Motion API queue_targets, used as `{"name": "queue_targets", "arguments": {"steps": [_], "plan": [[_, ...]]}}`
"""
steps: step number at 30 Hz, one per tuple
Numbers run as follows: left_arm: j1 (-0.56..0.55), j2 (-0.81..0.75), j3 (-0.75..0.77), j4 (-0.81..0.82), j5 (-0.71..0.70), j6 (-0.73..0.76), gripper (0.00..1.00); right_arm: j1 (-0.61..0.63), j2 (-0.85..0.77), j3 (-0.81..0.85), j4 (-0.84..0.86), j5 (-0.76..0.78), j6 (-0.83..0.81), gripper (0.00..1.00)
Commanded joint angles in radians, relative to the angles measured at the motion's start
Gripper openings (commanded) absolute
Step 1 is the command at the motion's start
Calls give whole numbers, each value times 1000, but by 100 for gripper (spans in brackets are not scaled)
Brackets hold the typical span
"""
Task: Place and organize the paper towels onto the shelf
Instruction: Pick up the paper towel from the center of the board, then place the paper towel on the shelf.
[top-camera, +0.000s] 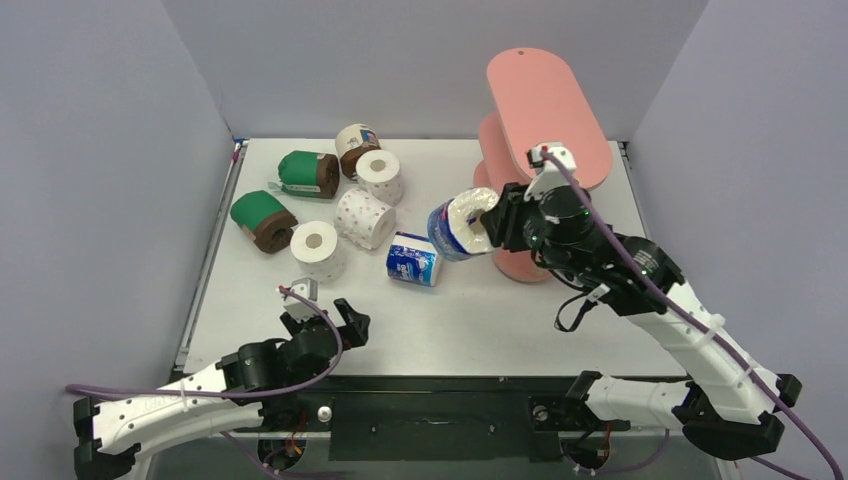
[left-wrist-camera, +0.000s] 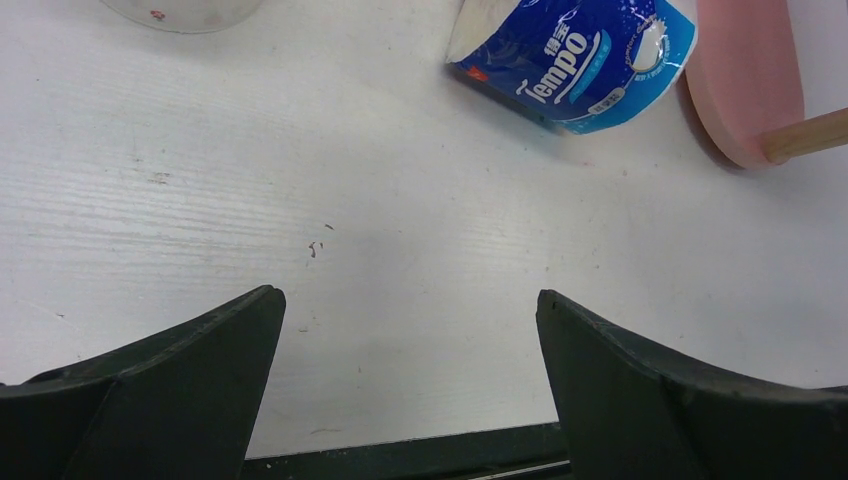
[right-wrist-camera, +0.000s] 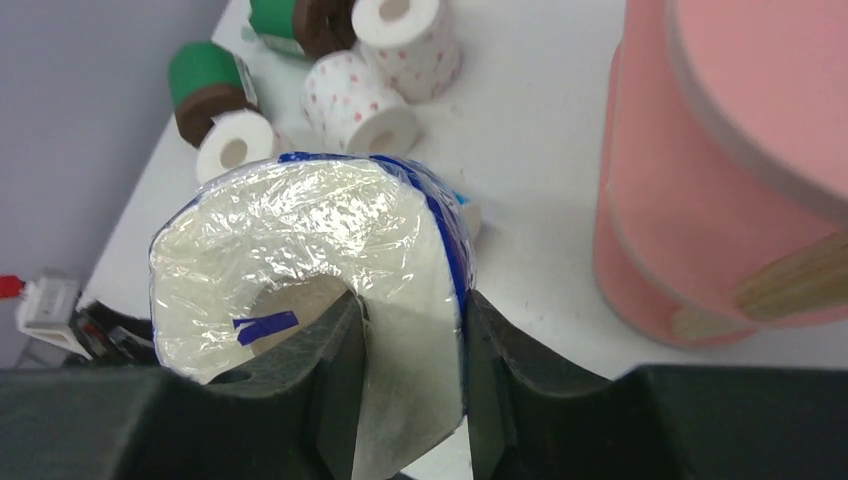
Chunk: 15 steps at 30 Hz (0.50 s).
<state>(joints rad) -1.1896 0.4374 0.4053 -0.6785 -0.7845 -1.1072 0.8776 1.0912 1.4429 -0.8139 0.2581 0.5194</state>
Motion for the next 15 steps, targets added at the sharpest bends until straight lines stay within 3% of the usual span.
{"name": "queue_targets", "arguments": {"steps": [1,11,15], "plan": [[4,48,57,76,-18,-10,98,-32,6,178,-26,46,-51,28],[4,100,92,109,-11,29,97,-134,38,449,-92,128,-95,28],[5,129,99,142,-1,53,97,-240,40,494,-124,163,-96,29]]}}
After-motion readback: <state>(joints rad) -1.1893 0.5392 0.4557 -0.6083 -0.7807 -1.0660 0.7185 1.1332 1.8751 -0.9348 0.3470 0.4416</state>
